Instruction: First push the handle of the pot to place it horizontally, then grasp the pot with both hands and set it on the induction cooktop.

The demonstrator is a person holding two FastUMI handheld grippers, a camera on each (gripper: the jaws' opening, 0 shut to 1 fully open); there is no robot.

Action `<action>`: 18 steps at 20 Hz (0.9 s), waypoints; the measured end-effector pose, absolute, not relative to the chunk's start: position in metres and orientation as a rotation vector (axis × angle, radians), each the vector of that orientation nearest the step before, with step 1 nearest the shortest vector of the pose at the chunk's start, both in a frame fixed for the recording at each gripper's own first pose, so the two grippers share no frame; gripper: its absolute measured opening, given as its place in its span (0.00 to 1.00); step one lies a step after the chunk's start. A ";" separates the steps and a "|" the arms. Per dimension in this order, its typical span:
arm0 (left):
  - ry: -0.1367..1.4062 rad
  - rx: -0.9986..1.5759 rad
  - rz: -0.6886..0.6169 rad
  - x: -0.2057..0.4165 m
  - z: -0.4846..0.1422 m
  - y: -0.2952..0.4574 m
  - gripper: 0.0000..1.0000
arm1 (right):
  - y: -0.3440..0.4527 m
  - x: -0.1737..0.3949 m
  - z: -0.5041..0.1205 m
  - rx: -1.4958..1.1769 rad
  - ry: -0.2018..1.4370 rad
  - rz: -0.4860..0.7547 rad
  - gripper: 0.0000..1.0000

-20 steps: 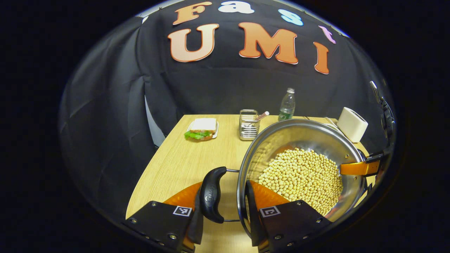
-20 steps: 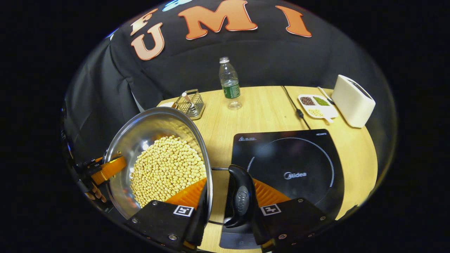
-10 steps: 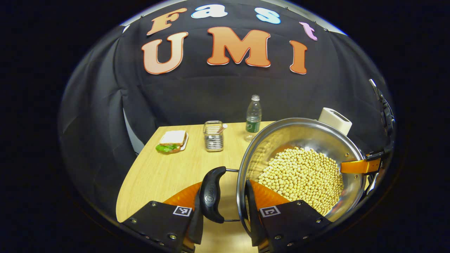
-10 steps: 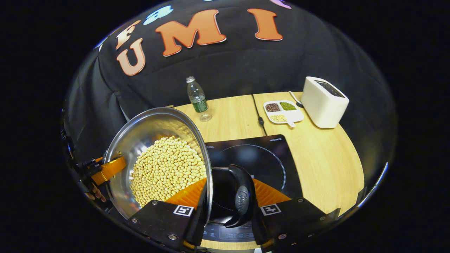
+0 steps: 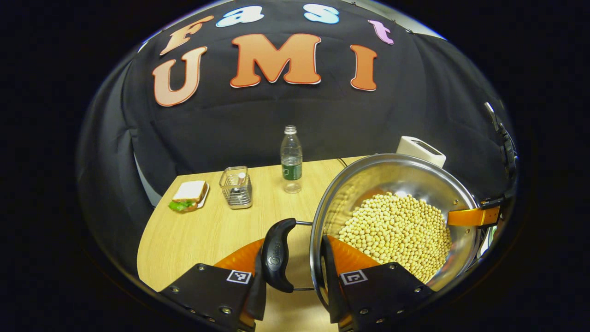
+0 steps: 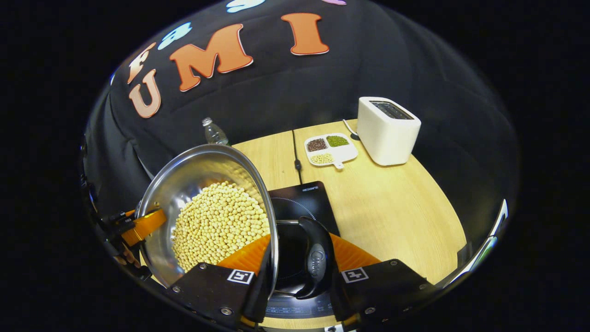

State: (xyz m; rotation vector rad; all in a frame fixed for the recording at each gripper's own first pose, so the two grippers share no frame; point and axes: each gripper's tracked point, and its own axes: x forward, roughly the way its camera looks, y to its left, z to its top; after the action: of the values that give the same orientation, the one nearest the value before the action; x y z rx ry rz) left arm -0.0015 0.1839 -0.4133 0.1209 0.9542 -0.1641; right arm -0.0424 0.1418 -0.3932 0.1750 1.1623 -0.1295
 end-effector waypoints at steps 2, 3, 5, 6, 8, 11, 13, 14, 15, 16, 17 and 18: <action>0.960 0.120 -0.174 -0.003 -0.414 0.184 0.55 | 0.144 -0.048 -0.399 0.183 1.162 -0.145 0.54; 0.966 0.120 -0.178 -0.004 -0.412 0.186 0.55 | 0.144 -0.050 -0.400 0.184 1.165 -0.152 0.54; 0.986 0.115 -0.180 -0.003 -0.412 0.188 0.55 | 0.148 -0.052 -0.404 0.184 1.179 -0.163 0.54; 0.997 0.114 -0.180 -0.004 -0.413 0.187 0.55 | 0.150 -0.051 -0.406 0.181 1.188 -0.165 0.54; 1.018 0.110 -0.180 -0.003 -0.414 0.186 0.55 | 0.156 -0.050 -0.409 0.179 1.203 -0.174 0.55; 1.043 0.108 -0.177 -0.001 -0.415 0.188 0.55 | 0.159 -0.049 -0.410 0.182 1.220 -0.181 0.55; 1.054 0.110 -0.174 -0.002 -0.415 0.187 0.54 | 0.155 -0.044 -0.406 0.183 1.229 -0.183 0.54; 1.059 0.111 -0.173 -0.002 -0.414 0.187 0.55 | 0.153 -0.045 -0.403 0.182 1.236 -0.179 0.55; 1.066 0.112 -0.170 -0.002 -0.413 0.187 0.55 | 0.152 -0.045 -0.400 0.187 1.243 -0.180 0.55; 1.074 0.114 -0.169 -0.003 -0.412 0.187 0.53 | 0.150 -0.042 -0.401 0.185 1.250 -0.174 0.55; 1.080 0.115 -0.165 -0.002 -0.411 0.187 0.55 | 0.151 -0.042 -0.405 0.190 1.255 -0.175 0.51; 1.086 0.117 -0.162 -0.001 -0.410 0.187 0.55 | 0.151 -0.040 -0.406 0.190 1.262 -0.171 0.55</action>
State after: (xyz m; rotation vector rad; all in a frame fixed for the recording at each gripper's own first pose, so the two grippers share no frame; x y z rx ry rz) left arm -0.0014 0.1865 -0.4103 0.1174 1.0856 -0.1622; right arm -0.0405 0.1508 -0.4064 0.1901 1.2622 -0.1712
